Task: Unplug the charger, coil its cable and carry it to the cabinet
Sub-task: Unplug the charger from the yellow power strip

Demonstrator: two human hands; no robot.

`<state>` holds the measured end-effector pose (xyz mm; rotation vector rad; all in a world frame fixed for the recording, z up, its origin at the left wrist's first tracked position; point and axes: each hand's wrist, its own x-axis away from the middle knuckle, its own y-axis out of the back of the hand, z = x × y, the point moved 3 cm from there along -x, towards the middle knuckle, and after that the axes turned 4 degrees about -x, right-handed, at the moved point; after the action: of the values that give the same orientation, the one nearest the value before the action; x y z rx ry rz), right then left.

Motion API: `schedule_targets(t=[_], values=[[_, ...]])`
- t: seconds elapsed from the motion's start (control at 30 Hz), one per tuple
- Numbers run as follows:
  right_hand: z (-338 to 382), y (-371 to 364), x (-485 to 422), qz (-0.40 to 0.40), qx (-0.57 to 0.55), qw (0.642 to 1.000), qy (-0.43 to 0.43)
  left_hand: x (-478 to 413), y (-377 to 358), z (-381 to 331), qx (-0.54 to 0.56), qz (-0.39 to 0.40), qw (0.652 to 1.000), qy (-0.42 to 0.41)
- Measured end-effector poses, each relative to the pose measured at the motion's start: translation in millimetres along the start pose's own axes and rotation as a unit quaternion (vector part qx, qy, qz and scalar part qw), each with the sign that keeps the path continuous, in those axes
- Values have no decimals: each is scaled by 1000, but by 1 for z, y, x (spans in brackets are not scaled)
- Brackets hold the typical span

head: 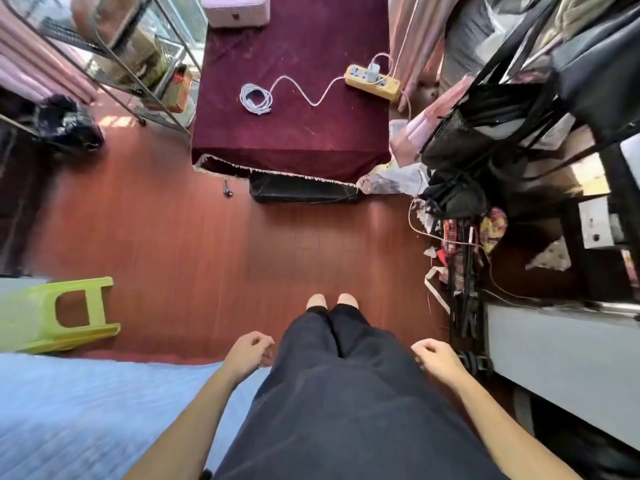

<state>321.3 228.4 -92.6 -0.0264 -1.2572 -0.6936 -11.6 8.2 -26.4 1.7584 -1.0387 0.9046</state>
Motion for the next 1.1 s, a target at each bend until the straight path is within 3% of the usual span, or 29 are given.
schedule_targets(t=[0.13, 0.3, 0.47, 0.67, 0.9, 1.1], values=[[62, 10, -21, -6, -4, 1000, 10, -2, 11, 2, -23, -19, 999, 19], [160, 16, -51, -28, -34, 996, 82, -16, 32, -1, -103, -9, 994, 24], [228, 23, -70, -38, -46, 993, 105, -58, 83, -27, -96, -9, 995, 39], [244, 34, -88, -63, -28, 996, 53, -129, 137, -121, -103, -15, 995, -5], [237, 56, -105, -36, 0, 998, -51, -197, 159, -256, -36, 11, 997, -67], [298, 94, -156, -31, 3, 998, -51, -224, 164, -321, -15, -3, 998, -64]])
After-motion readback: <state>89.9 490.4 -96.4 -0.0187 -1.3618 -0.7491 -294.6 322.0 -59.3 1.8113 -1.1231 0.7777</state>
